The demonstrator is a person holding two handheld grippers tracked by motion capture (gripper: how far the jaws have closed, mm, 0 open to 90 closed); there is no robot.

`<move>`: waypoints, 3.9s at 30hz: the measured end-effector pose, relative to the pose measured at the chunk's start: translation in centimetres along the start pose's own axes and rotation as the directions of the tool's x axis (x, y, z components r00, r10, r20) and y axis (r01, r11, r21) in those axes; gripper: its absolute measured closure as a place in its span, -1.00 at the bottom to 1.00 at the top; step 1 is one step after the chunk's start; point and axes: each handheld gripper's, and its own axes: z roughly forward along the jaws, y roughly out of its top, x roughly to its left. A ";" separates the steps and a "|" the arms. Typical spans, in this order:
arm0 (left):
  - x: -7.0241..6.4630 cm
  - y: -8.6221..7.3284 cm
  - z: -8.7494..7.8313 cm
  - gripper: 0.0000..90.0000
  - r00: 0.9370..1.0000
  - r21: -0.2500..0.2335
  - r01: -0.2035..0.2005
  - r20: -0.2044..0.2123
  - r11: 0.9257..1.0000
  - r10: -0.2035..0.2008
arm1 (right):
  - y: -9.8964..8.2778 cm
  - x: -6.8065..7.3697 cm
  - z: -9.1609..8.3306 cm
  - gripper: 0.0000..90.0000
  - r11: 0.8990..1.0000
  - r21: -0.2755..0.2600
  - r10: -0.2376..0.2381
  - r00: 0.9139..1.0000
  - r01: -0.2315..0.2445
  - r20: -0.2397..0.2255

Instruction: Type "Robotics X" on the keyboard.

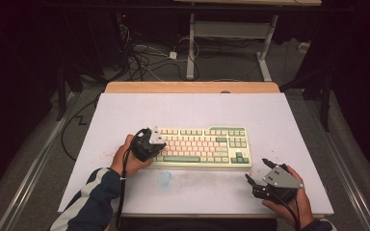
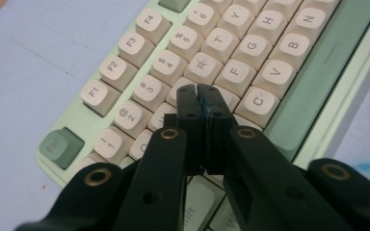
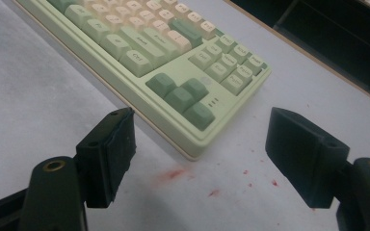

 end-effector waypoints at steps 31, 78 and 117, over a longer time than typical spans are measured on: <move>0.4 0.3 -0.7 0.63 0.999 -0.084 0.019 -0.032 0.996 -0.022 | 0.0 -0.1 -0.1 -0.41 1.000 -0.001 -0.009 1.000 0.009 0.008; -2.4 -1.0 -4.7 -0.26 0.996 -0.224 0.076 0.053 0.972 -0.066 | 0.1 -0.1 0.0 -0.41 1.000 0.004 -0.018 1.000 0.018 0.001; -5.2 -0.2 -0.3 0.92 0.985 -0.029 -0.025 0.172 0.999 0.030 | 0.1 0.5 0.5 -0.41 0.999 0.019 -0.044 0.999 0.044 -0.020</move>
